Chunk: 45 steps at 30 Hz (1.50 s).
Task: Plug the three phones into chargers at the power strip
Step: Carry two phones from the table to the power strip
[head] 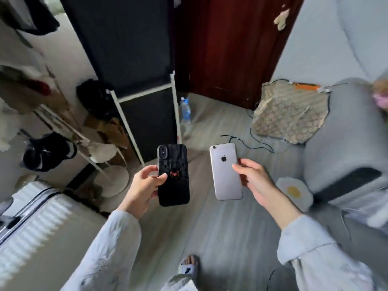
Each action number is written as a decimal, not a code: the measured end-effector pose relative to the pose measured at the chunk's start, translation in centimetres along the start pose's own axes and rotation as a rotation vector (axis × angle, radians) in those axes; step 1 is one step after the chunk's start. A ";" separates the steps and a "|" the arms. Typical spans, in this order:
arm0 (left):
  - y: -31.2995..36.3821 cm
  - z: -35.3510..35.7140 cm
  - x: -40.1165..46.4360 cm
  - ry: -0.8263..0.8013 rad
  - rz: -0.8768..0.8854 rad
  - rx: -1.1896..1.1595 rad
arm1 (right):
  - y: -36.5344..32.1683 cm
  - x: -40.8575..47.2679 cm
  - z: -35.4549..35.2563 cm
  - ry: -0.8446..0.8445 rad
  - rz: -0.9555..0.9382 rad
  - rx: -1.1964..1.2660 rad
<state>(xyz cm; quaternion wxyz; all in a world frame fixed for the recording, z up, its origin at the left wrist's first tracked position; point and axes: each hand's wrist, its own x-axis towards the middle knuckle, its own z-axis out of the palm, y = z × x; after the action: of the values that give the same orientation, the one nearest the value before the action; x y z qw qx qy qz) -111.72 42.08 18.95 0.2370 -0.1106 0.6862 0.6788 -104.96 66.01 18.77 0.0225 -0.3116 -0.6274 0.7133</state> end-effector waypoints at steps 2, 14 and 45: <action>1.9 3.1 4.0 -0.071 -0.020 0.019 | -1.6 3.0 -2.0 0.064 0.020 0.054; 6.3 25.7 22.3 -0.243 -0.147 0.173 | -6.4 22.1 -17.8 0.342 0.069 0.276; 19.0 74.5 62.0 -0.164 -0.403 0.149 | -25.6 71.6 -52.4 0.405 0.261 0.231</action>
<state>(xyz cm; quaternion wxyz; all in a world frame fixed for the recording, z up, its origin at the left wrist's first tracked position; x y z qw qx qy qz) -161.19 126.99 8.72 0.4304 -0.1720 0.6768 0.5720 -147.01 147.84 11.22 0.0909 -0.5218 -0.4788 0.7001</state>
